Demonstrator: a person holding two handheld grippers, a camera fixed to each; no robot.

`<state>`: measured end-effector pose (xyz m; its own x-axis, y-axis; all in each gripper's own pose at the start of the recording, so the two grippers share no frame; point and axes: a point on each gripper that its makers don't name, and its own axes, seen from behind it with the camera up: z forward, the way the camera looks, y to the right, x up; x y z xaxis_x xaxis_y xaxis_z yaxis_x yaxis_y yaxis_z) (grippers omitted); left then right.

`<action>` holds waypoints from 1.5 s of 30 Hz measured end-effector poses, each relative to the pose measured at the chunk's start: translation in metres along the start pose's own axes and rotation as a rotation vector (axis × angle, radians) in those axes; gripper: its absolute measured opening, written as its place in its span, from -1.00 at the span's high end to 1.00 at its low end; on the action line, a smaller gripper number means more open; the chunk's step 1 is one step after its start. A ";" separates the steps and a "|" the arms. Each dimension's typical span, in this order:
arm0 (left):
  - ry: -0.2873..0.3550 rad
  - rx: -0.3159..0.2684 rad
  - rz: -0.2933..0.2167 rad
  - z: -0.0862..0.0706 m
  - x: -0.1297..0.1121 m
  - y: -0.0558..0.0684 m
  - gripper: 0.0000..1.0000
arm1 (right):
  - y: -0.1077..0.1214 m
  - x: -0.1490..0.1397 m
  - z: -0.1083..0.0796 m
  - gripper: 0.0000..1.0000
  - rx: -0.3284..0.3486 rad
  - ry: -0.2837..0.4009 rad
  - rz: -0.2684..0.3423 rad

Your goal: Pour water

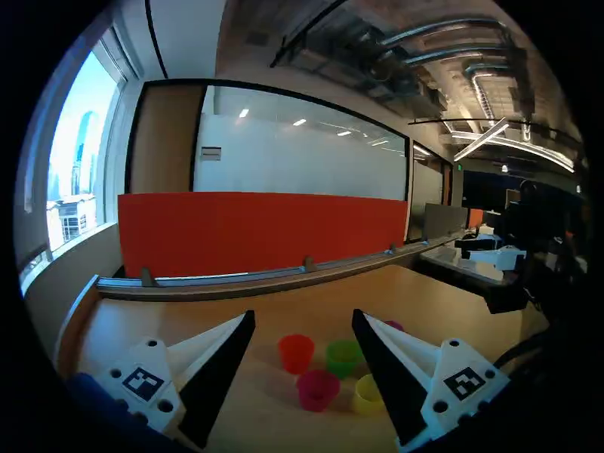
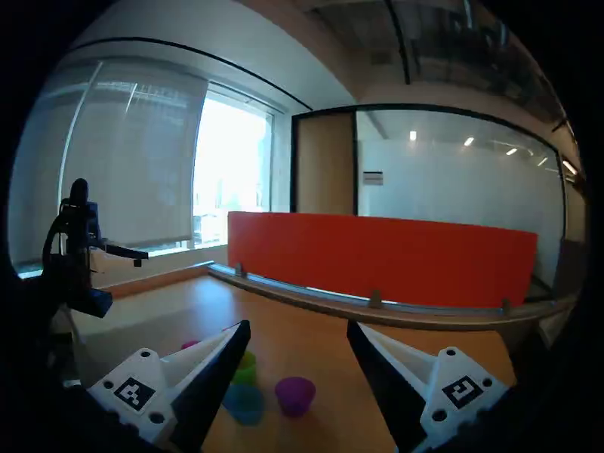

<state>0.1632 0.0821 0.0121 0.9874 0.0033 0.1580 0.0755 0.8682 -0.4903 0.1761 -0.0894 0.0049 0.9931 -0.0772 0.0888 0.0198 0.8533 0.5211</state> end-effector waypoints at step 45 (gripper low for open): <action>-0.239 -0.180 0.241 0.047 -0.036 0.014 -0.91 | -0.025 -0.042 0.004 -0.99 0.212 -0.229 -0.112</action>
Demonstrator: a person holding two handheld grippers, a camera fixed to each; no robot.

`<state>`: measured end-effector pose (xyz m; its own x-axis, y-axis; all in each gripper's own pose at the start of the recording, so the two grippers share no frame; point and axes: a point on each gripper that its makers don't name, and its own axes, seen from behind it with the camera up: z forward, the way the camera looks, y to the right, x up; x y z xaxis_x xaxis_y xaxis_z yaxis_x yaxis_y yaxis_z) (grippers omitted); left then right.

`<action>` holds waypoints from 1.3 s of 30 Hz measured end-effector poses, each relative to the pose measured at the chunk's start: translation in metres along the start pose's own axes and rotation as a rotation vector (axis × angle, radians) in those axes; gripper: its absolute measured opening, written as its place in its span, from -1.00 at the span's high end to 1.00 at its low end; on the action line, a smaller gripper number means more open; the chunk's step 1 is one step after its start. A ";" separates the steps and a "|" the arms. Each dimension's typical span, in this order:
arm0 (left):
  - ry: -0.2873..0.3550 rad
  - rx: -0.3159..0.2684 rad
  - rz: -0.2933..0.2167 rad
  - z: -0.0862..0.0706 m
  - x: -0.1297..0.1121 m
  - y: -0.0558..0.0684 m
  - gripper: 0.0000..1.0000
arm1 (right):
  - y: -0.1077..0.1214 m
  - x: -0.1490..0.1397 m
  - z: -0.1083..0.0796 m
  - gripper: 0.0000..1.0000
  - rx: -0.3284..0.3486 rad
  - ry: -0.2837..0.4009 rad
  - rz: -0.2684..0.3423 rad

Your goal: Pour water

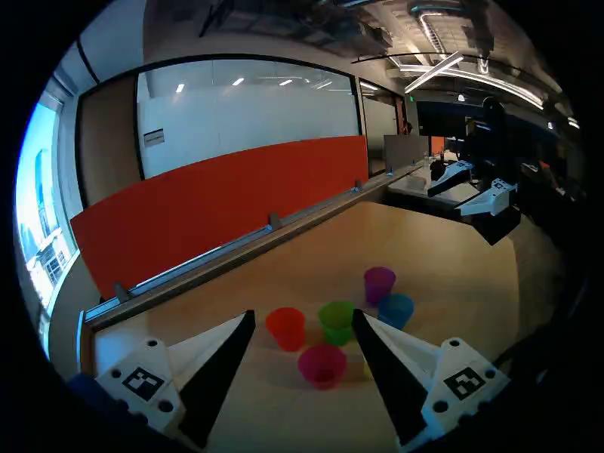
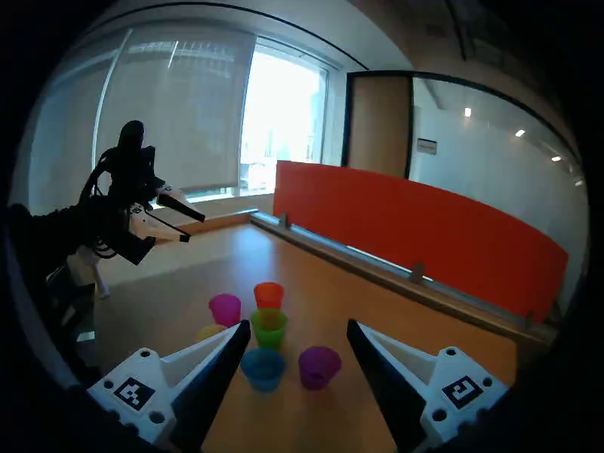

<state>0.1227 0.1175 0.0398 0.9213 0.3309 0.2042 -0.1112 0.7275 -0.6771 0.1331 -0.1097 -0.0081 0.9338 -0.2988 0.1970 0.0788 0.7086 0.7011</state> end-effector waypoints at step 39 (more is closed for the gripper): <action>-0.246 -0.203 0.081 0.101 -0.070 0.019 -0.91 | -0.019 -0.080 0.057 -0.99 0.129 -0.125 -0.010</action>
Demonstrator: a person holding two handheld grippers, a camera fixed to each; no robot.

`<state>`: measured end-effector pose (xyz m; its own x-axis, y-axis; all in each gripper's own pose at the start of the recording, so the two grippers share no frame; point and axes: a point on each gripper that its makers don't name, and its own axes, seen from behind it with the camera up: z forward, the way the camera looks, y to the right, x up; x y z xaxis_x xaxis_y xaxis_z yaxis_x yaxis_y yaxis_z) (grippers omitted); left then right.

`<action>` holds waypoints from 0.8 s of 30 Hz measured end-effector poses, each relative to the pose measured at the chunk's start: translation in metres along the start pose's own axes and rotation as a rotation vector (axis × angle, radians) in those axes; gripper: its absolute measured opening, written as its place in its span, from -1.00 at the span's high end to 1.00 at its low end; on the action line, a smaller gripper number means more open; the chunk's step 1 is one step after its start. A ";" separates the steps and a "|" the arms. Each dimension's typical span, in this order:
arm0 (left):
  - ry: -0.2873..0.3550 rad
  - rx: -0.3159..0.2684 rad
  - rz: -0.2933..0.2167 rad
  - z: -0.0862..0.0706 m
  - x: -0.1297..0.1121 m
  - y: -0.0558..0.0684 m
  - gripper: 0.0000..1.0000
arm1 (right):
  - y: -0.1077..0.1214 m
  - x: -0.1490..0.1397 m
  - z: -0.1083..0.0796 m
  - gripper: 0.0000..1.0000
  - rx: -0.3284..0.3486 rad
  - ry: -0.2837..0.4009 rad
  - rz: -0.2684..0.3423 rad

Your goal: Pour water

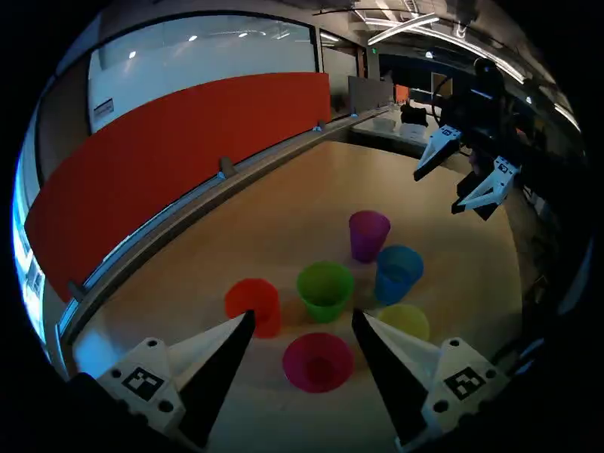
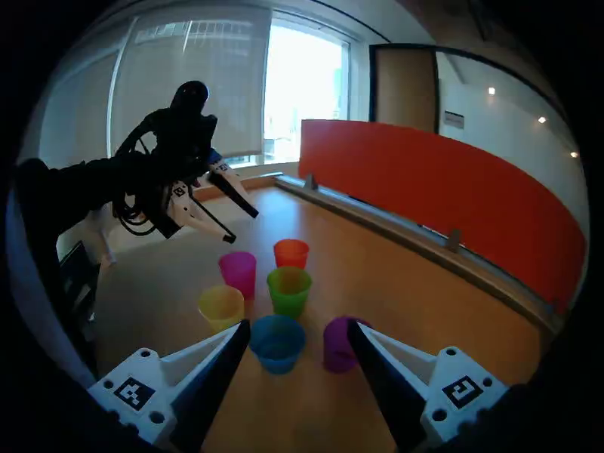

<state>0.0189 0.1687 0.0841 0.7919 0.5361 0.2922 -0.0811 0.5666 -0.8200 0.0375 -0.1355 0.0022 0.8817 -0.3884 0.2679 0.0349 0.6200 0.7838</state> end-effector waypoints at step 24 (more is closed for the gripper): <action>-0.115 -0.102 0.069 0.059 -0.017 0.009 -0.91 | -0.015 -0.046 0.042 -0.99 0.070 -0.077 -0.029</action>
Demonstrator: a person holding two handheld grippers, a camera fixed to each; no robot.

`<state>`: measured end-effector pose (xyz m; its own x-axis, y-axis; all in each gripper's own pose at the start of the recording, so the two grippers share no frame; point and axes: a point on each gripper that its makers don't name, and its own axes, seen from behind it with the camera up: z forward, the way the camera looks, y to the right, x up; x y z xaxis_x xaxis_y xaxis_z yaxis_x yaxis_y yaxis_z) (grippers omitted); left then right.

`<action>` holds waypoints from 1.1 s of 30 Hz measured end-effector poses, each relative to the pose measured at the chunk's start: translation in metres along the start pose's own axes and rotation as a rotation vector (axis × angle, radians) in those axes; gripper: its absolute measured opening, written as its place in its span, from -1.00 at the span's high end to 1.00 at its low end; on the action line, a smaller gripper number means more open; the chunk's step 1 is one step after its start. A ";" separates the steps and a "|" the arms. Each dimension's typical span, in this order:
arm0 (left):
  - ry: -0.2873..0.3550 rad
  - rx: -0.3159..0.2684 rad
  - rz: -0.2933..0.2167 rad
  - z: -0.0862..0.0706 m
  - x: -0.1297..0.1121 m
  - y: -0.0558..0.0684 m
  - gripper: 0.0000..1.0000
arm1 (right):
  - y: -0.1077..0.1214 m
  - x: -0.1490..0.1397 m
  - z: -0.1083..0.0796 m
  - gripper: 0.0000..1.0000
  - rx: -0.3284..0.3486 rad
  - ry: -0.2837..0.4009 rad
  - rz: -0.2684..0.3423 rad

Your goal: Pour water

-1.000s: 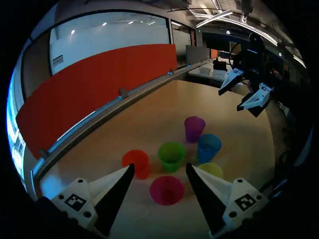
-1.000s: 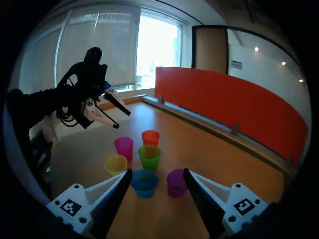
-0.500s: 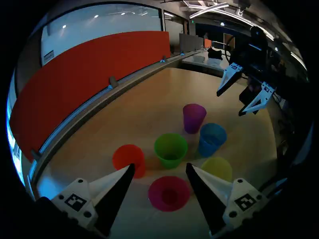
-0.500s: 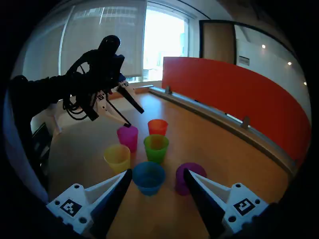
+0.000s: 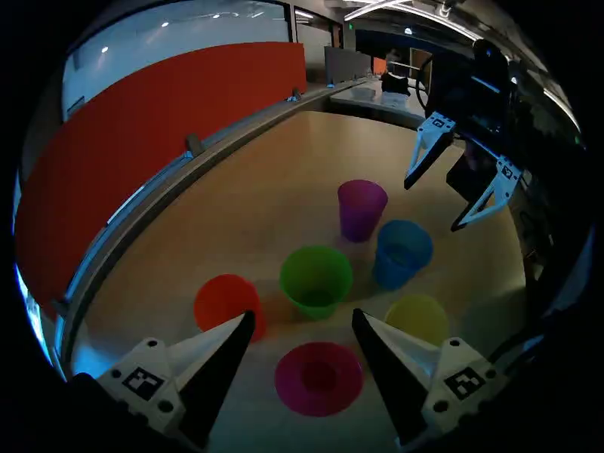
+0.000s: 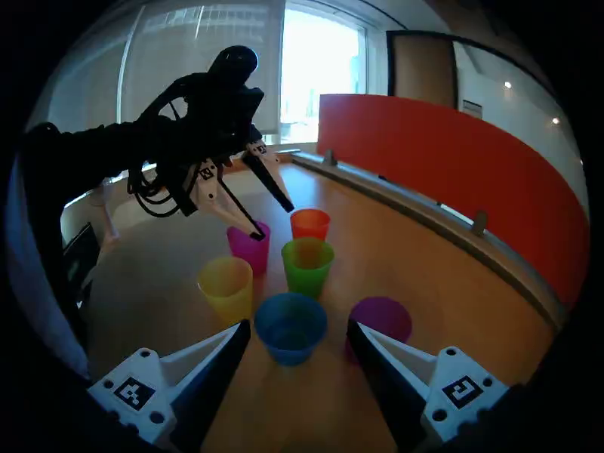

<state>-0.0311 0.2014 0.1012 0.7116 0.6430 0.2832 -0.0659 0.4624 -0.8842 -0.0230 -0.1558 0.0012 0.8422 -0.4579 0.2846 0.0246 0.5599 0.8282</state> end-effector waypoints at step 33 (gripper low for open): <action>-0.023 -0.001 0.013 0.014 -0.004 -0.001 -0.91 | -0.004 -0.034 0.038 -0.99 0.018 -0.058 -0.035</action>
<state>-0.0439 0.2067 0.1064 0.6945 0.6628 0.2801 -0.0744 0.4533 -0.8882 -0.0726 -0.1688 0.0066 0.8085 -0.5164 0.2822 0.0434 0.5306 0.8465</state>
